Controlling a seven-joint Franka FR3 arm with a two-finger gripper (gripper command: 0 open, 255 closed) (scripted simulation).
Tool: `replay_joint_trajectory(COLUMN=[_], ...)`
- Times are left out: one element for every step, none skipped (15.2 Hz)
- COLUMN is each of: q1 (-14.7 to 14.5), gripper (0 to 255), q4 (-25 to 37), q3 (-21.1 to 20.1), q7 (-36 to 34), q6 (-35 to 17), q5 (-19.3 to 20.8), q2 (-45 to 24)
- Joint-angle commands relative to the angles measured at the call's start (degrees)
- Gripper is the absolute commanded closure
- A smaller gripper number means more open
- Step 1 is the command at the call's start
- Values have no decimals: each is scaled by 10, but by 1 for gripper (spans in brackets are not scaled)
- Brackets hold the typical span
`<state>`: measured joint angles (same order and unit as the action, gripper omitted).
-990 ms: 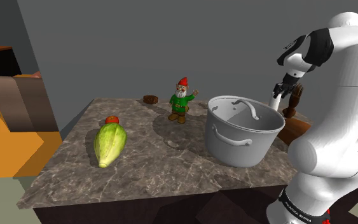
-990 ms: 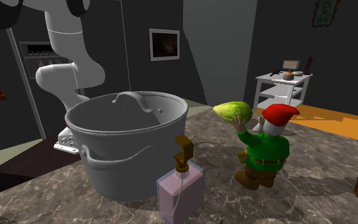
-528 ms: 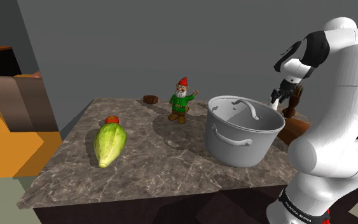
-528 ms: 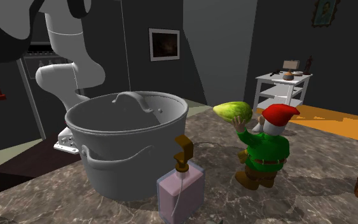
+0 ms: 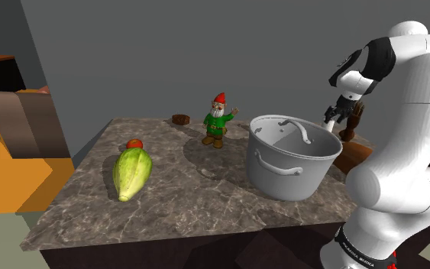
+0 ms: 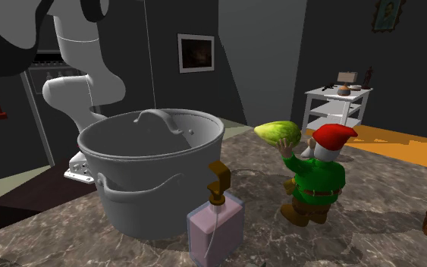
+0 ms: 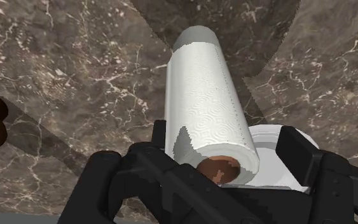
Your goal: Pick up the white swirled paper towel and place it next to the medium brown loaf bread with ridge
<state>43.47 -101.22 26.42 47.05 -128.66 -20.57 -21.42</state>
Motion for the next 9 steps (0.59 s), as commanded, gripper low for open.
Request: replay_joint_trajectory(q1=[0,0,0,0,-2,-4,-5,-7,-6], gripper=[0,0,0,0,0,0,0,0,0], q4=[0,0,0,0,3,6,11,15,15], q3=[0,0,0,0,4,8,11,13,13], q7=[0,0,0,0,-5,-9,-14,-17,-17], q6=[0,0,0,0,13,27,41,52,52], q5=[0,0,0,0,8,15,23,28,28], q2=[0,0,0,0,12,23,34,42,42])
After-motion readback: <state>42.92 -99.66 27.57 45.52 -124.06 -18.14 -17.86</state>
